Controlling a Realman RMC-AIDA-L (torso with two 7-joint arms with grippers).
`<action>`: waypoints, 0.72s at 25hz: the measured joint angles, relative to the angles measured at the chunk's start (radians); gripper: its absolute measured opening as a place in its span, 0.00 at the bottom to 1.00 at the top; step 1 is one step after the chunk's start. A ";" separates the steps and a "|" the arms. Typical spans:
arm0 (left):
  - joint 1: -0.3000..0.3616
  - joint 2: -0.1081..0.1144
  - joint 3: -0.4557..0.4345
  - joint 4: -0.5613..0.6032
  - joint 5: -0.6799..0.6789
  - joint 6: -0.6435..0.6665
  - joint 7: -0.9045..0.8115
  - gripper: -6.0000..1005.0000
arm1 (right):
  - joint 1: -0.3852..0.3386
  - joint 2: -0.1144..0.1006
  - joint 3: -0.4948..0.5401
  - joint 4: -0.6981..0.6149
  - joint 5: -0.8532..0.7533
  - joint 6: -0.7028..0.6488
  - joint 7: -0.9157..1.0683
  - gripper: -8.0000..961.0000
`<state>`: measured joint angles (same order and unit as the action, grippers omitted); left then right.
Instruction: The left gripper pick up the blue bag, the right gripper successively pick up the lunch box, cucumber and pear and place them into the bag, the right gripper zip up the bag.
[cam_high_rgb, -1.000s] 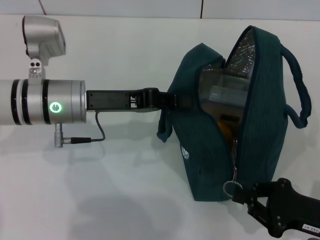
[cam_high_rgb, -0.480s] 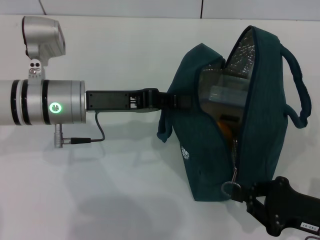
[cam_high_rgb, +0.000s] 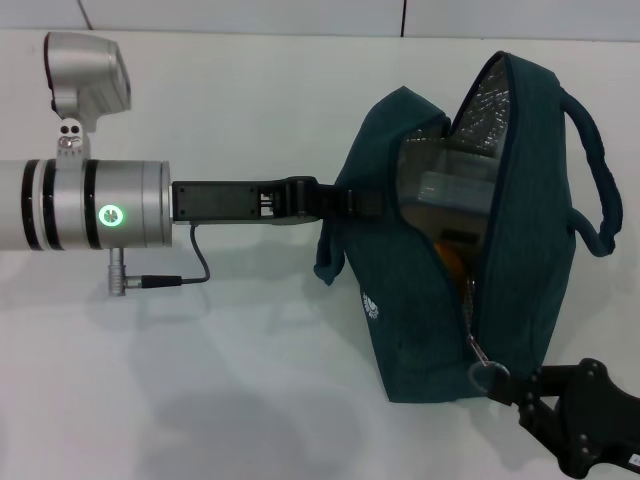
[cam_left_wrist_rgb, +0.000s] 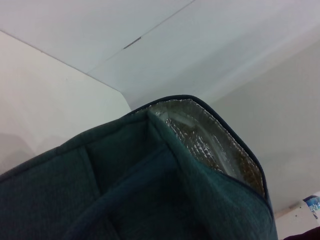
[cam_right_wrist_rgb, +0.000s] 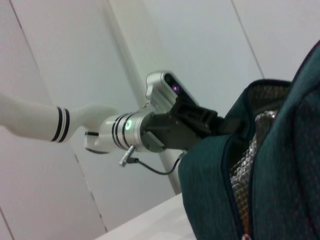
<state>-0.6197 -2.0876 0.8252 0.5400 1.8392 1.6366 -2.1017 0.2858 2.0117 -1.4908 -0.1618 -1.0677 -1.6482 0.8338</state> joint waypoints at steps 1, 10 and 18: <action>0.000 0.000 0.000 0.000 0.000 0.000 0.000 0.20 | -0.003 0.000 0.004 0.000 0.001 -0.008 -0.002 0.02; 0.000 -0.001 0.000 0.000 -0.001 0.000 0.011 0.20 | -0.031 -0.005 0.095 -0.001 0.003 -0.104 -0.010 0.02; 0.004 -0.002 0.000 -0.001 -0.025 0.016 0.074 0.20 | -0.013 -0.002 0.099 -0.009 0.021 -0.119 -0.011 0.02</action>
<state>-0.6154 -2.0891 0.8254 0.5388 1.8146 1.6526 -2.0280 0.2730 2.0095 -1.3916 -0.1706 -1.0467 -1.7672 0.8225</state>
